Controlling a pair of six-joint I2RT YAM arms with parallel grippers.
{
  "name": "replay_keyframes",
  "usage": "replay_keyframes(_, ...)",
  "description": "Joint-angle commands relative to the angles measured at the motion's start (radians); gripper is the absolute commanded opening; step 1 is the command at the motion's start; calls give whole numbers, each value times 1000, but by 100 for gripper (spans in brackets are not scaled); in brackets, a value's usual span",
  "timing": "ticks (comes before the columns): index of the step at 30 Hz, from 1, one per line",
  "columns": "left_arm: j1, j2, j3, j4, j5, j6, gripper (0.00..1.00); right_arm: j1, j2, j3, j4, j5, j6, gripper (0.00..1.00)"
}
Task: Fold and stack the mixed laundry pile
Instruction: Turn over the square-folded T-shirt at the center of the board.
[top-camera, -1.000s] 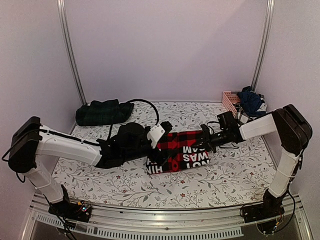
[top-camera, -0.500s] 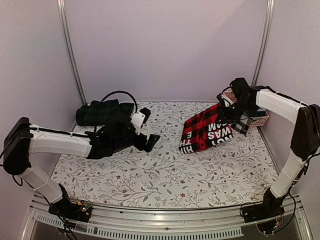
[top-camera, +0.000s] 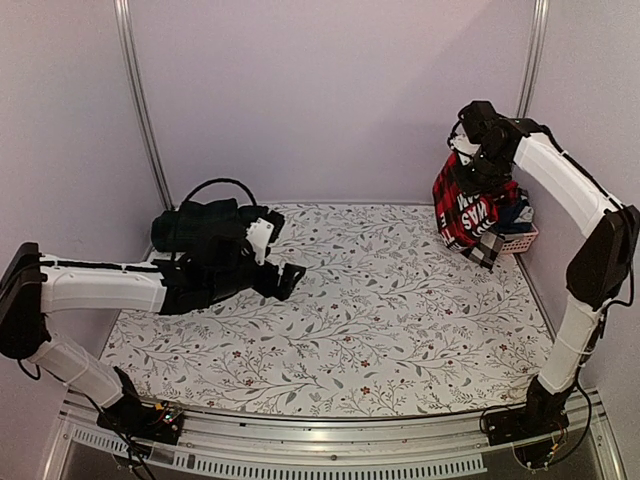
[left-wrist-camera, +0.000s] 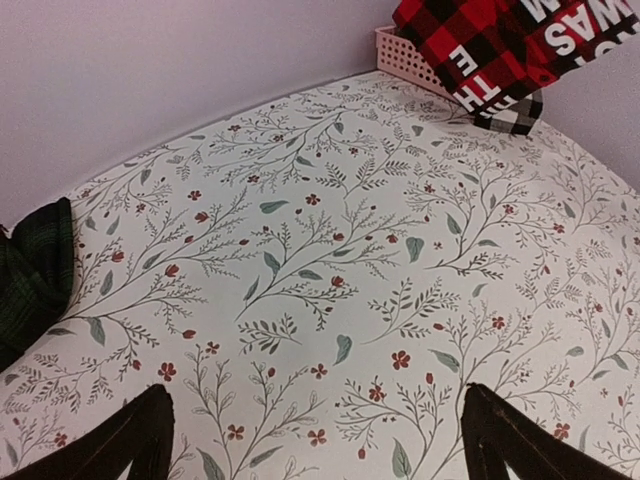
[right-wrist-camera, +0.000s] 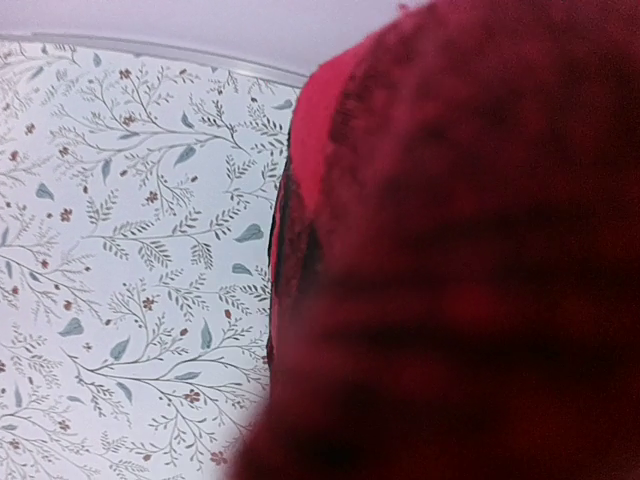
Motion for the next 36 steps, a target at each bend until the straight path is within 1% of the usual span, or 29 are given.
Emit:
replay_keyframes(1,22,-41,6,-66,-4,-2,100,154,145,-4,-54,187,-67,0)
replay_keyframes(3,27,-59,8,-86,-16,-12,100,230,232,-14,-63,211,-74,0)
replay_keyframes(6,41,-96,-4,-106,-27,-46,100,349,320,-32,-67,235,-82,0)
replay_keyframes(10,101,-172,-46,-120,2,-147,100,507,423,-34,-83,227,-77,0)
replay_keyframes(13,185,-229,-88,-124,54,-237,100,596,467,-34,-94,212,-75,0)
replay_keyframes(15,247,-256,-126,-111,114,-283,100,649,500,-39,-96,202,-78,1)
replay_keyframes(17,296,-268,-153,-92,163,-315,100,698,529,-42,-100,193,-74,4)
replay_keyframes(20,343,-245,-167,-92,221,-339,100,772,563,-45,-110,177,-61,9)
replay_keyframes(21,351,-232,-170,-92,234,-343,100,793,582,-38,-115,171,-57,13)
replay_keyframes(23,356,-208,-174,-91,242,-350,100,832,615,-2,-135,172,-37,36)
replay_keyframes(24,356,-197,-178,-91,242,-356,100,846,633,19,-139,171,-24,45)
replay_keyframes(28,359,-161,-193,-81,267,-385,100,879,610,112,-100,162,3,66)
replay_keyframes(29,359,-160,-201,-71,277,-393,100,881,585,117,-68,135,2,68)
replay_keyframes(31,360,-158,-212,-57,284,-414,100,883,510,91,33,23,-21,69)
replay_keyframes(32,359,-154,-213,-50,287,-423,100,883,464,48,104,-36,-45,70)
replay_keyframes(34,358,-141,-207,-51,300,-440,100,881,360,-49,217,-155,-119,77)
replay_keyframes(36,355,-133,-208,-49,308,-458,100,879,291,-101,253,-308,-178,78)
